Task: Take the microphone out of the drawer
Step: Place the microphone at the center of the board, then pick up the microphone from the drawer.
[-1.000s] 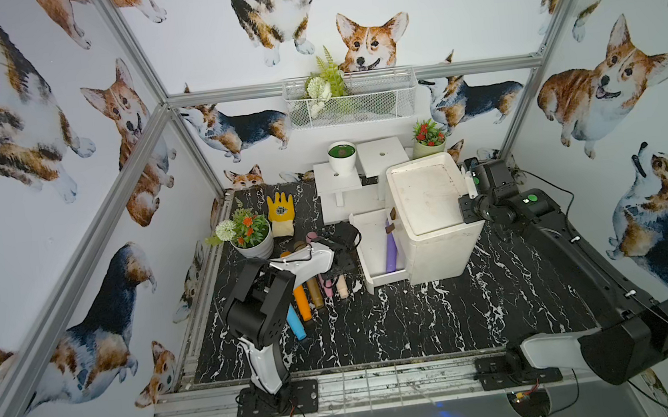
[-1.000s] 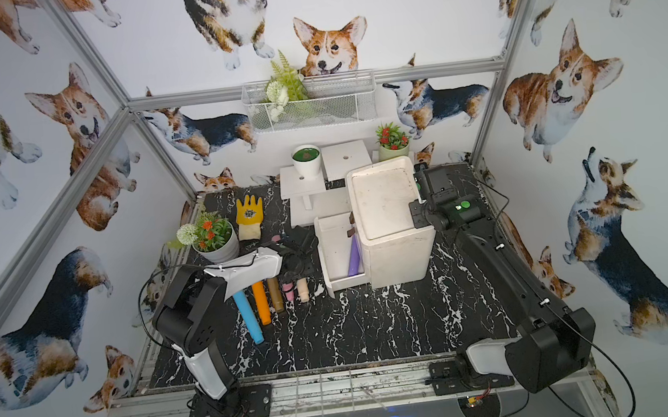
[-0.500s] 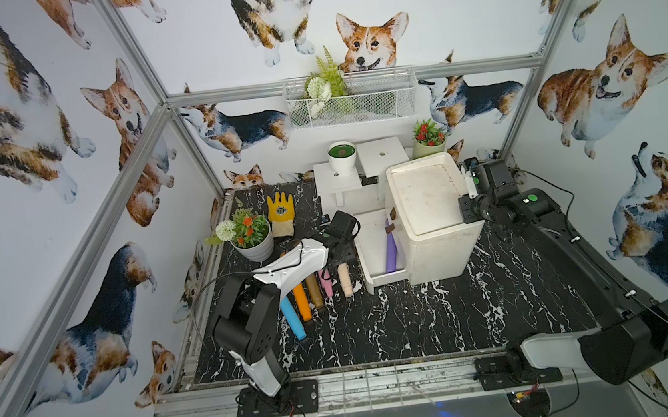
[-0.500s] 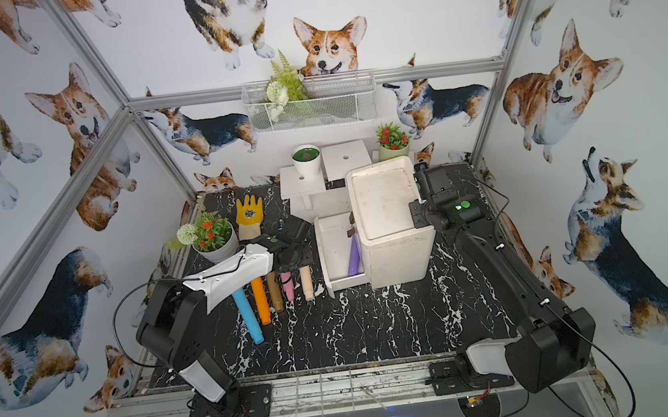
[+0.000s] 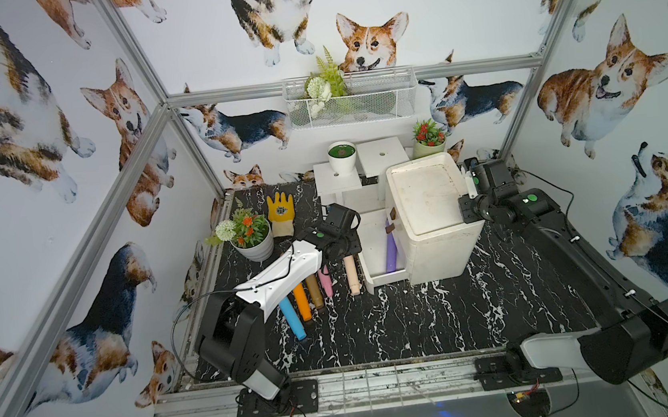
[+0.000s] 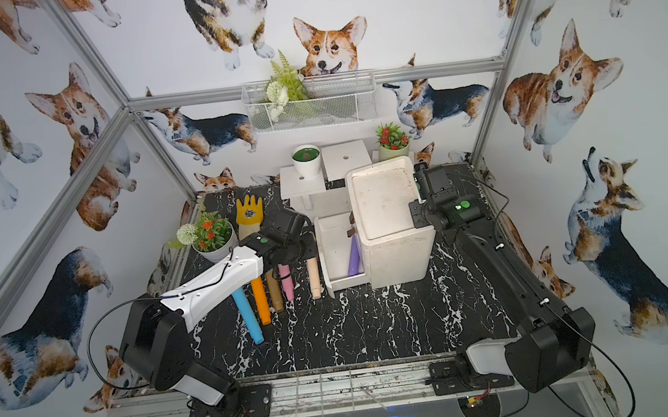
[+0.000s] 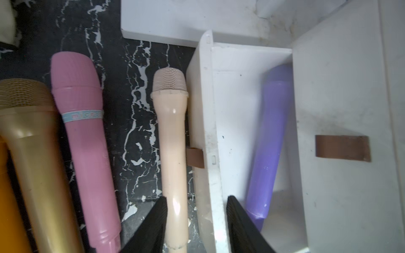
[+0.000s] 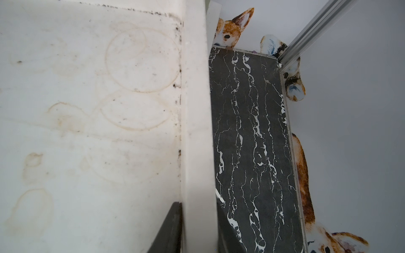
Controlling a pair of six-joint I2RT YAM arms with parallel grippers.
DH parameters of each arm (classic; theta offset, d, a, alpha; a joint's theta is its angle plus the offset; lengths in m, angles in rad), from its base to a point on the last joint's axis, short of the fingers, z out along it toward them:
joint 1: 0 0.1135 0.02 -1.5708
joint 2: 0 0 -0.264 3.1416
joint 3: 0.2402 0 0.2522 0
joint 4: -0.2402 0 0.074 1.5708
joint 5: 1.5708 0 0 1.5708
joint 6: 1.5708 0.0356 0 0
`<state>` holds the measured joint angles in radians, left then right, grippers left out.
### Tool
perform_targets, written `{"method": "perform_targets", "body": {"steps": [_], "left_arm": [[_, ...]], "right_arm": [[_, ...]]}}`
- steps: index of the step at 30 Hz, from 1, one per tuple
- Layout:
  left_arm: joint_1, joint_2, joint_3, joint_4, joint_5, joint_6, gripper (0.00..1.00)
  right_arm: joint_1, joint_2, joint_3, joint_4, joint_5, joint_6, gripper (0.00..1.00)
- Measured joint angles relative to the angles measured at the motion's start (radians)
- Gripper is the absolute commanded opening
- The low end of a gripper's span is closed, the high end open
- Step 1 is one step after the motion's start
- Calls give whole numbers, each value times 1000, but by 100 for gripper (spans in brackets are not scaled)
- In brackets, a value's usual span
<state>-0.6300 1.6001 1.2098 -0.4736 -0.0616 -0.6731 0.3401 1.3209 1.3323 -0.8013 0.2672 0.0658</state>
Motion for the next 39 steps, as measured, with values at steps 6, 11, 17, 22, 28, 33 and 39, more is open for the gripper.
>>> {"method": "perform_targets", "body": {"steps": [6,11,17,22,28,33,39], "left_arm": [[-61,56,77,16,72,47,48],[-106,146,153,12,109,89,48],[-136,262,245,3,134,120,48],[-143,336,309,-32,132,132,48],[-159,401,357,-89,92,140,48],[-162,432,376,-97,69,142,48],[-162,459,389,-59,42,134,48]], "right_arm": [[0,0,0,0,0,0,26],[0,0,0,0,0,1,26],[0,-2,0,0,0,1,26],[0,-3,-1,0,0,0,26],[0,-3,-1,0,0,0,26],[0,-2,-1,0,3,5,26],[0,0,-1,0,18,20,26]]}}
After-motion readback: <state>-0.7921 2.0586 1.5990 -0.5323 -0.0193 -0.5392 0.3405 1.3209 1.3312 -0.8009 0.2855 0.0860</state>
